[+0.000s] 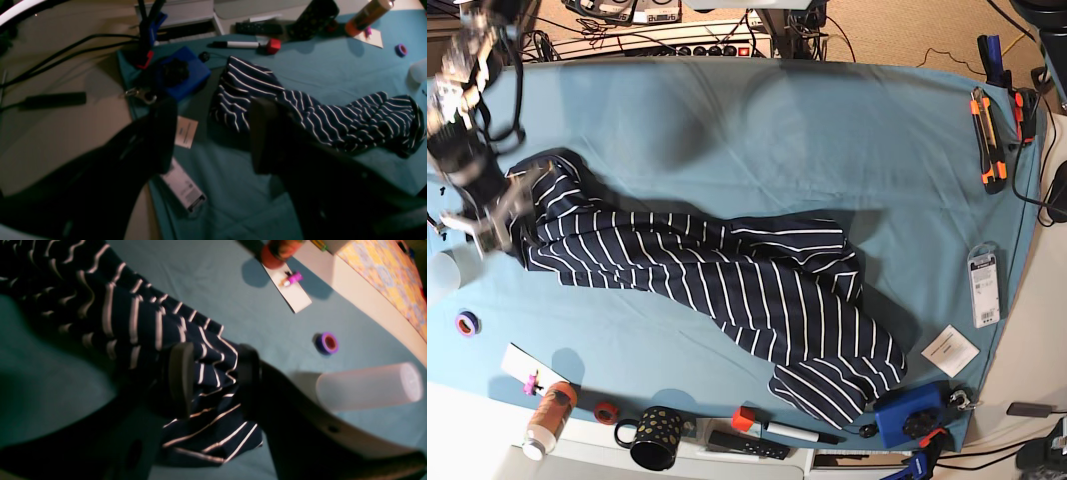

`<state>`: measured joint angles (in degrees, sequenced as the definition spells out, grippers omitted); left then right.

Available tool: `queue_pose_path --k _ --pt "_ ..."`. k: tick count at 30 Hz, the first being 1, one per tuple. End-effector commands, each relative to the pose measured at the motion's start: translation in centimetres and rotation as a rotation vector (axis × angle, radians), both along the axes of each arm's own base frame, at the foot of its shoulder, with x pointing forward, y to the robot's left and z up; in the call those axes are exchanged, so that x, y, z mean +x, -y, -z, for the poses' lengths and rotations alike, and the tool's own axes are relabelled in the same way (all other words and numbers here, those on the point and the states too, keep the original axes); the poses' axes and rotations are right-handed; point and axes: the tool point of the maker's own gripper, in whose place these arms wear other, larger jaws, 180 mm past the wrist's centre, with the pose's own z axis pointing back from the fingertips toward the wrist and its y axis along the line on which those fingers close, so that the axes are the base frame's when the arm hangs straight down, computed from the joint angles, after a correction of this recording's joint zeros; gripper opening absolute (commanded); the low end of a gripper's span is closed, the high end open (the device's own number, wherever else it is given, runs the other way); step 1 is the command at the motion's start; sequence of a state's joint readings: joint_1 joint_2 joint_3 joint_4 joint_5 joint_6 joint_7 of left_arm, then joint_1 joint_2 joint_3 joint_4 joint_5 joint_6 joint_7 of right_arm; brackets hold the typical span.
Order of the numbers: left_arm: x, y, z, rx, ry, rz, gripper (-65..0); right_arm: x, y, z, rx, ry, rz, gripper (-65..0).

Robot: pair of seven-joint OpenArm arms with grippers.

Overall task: Layout the t-shirt on the table in an organized manner, then fold the t-shirt properly
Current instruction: 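Lift the shirt corner with the right gripper and spread it outward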

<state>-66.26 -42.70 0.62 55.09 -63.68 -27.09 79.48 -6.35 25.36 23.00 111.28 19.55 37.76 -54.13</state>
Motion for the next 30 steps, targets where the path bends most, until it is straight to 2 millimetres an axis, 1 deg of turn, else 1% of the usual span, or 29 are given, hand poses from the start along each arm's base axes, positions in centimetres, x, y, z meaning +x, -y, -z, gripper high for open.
queue_pose_path --k 1,3,5,7,9,11,13,14,15,17,19,21,24,25,26,28,30 --pt "0.4 0.6 -2.7 -0.021 0.075 0.015 -30.0 1.4 0.6 -0.4 -0.015 0.007 0.004 -42.3" --pt "0.7 1.8 -2.6 -0.031 0.075 0.037 -30.0 3.2 0.6 1.9 0.001 -0.064 0.0 -42.3" --pt "1.0 2.8 -2.4 -0.04 0.074 0.057 -30.0 5.2 0.1 3.5 0.018 -0.113 -0.021 -42.3" --pt "1.3 3.8 -2.3 -0.046 0.073 0.075 -30.0 6.9 -0.1 5.0 -0.001 -0.168 -0.027 -42.3" --pt "1.5 4.7 -2.1 -0.048 0.07 0.089 -30.0 8.0 -0.1 6.9 -0.032 -0.244 -0.031 -42.3" --pt "1.7 5.4 -2.0 -0.054 0.07 0.102 -30.0 8.4 -0.4 9.1 -0.051 -0.342 -0.041 -42.3" --pt "1.8 5.7 -2.0 -0.056 0.07 0.108 -30.0 7.9 -0.6 10.9 -0.089 -0.448 -0.05 -42.5" --pt "1.8 5.7 -2.0 -0.054 0.069 0.108 -30.0 7.4 -0.7 11.4 -0.117 -0.497 -0.052 -44.0" --pt "1.8 5.6 -1.9 -0.046 0.066 0.102 -30.0 6.9 -0.8 11.8 -0.132 -0.536 -0.04 -49.6" --pt "1.9 5.4 -1.7 -0.035 0.061 0.094 -30.0 6.4 -1.5 11.8 -0.122 -0.567 -0.037 -65.0" --pt "1.9 5.3 -1.6 -0.03 0.059 0.09 -30.0 6.2 -2.8 11.0 -0.096 -0.559 -0.067 -65.0" --pt "1.9 5.2 -1.6 -0.029 0.06 0.088 -30.0 5.8 -4.3 9.8 -0.082 -0.54 -0.11 -65.0" --pt "1.9 5.2 -1.7 -0.029 0.06 0.088 -30.0 4.2 -7.0 7.7 -0.06 -0.525 -0.2 -65.0" --pt "1.9 5.2 -1.7 -0.029 0.06 0.088 -30.0 3.7 -8.2 6.8 -0.048 -0.495 -0.238 -65.0" --pt "1.9 5.2 -1.7 -0.03 0.06 0.088 -30.0 3.1 -8.8 6.2 -0.063 -0.471 -0.267 -65.0" --pt "1.9 5.2 -1.7 -0.029 0.06 0.088 -30.0 1.4 -9.1 5.9 -0.109 -0.459 -0.31 -65.0" --pt "1.8 5.0 -1.6 -0.026 0.058 0.084 -30.0 -0.8 -9.7 6.5 -0.117 -0.47 -0.357 -65.0"
